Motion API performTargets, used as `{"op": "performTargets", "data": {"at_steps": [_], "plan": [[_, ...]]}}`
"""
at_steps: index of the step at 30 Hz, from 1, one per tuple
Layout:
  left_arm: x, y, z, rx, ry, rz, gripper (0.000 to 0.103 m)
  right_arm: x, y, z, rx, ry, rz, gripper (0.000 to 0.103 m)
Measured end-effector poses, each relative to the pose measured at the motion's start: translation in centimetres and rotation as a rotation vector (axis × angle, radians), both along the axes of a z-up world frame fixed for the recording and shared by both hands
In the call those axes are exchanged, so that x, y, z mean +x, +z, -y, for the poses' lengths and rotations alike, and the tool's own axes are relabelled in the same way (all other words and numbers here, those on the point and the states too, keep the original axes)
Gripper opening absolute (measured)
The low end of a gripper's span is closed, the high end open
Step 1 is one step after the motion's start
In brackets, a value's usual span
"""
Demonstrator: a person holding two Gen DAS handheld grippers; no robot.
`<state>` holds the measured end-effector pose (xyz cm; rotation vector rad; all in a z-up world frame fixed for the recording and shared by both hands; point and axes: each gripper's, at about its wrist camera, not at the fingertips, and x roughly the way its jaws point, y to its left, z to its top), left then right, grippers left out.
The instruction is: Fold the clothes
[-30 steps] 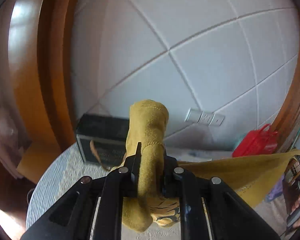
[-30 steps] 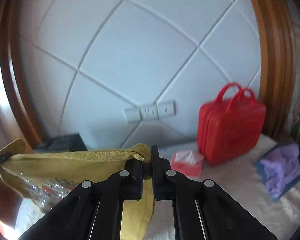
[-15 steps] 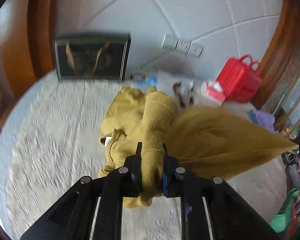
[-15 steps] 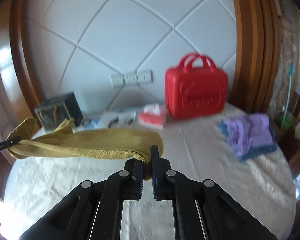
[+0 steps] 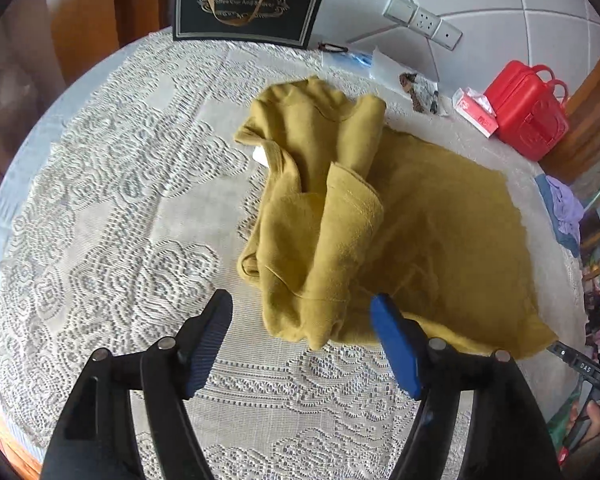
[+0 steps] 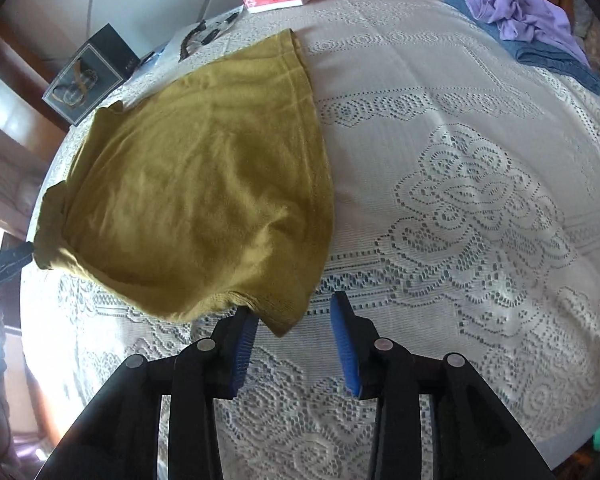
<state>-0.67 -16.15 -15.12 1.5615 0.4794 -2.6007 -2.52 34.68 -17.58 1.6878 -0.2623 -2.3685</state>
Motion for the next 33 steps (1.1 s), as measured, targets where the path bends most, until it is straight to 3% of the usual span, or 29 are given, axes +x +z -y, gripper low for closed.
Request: {"op": "performTargets", "data": {"at_steps": [6,10,12,14,15,16,19,20,22,25,27,31,33], "plan": [[-4.5,1.2,-0.2,-0.007,0.057,-0.011,0.071,-0.6,1.6,-0.3,-0.022,-0.014,-0.038,0.037],[-7.9,0.2,-2.2,0.033,0.061,0.033,0.071,-1.4,3.0,1.0,-0.022,-0.024,-0.084,0.037],[-9.4,-0.9,-3.4,-0.004,0.051,0.078,0.071,-1.2,4.9,1.1,-0.049,-0.047,-0.145,0.038],[-10.1,-2.3,-4.2,-0.055,0.054,0.141,0.054,-1.2,6.3,1.1,-0.061,-0.071,-0.195,0.050],[-10.1,-2.9,-4.1,-0.050,0.062,0.163,0.032,-1.5,6.7,1.1,-0.056,-0.076,-0.209,0.054],[-9.9,-3.5,-4.1,-0.045,0.071,0.183,0.021,-2.0,6.7,1.3,-0.047,-0.070,-0.206,0.059],[-7.2,-3.9,-3.3,-0.044,0.113,0.191,0.017,-4.0,4.0,3.0,-0.046,-0.003,-0.100,0.054],[-6.0,-4.0,-3.0,-0.053,0.127,0.193,0.017,-4.5,2.4,3.6,-0.050,0.017,-0.044,0.040],[-2.6,-3.9,-2.2,-0.064,0.167,0.196,0.017,-4.6,-0.3,4.4,-0.029,0.040,0.039,0.029],[2.8,-4.6,-0.4,-0.072,0.232,0.238,0.017,-4.1,-2.8,4.4,-0.001,0.035,0.099,0.029],[5.9,-5.5,0.8,-0.049,0.270,0.285,0.017,-3.9,-2.9,4.0,-0.007,0.037,0.104,0.028],[10.3,-6.2,2.4,-0.076,0.313,0.348,0.017,-4.0,-3.1,4.1,0.000,0.074,0.124,0.028],[11.6,-5.3,3.2,-0.046,0.341,0.322,0.017,-3.8,-3.1,4.6,0.027,0.101,0.124,0.028]]}}
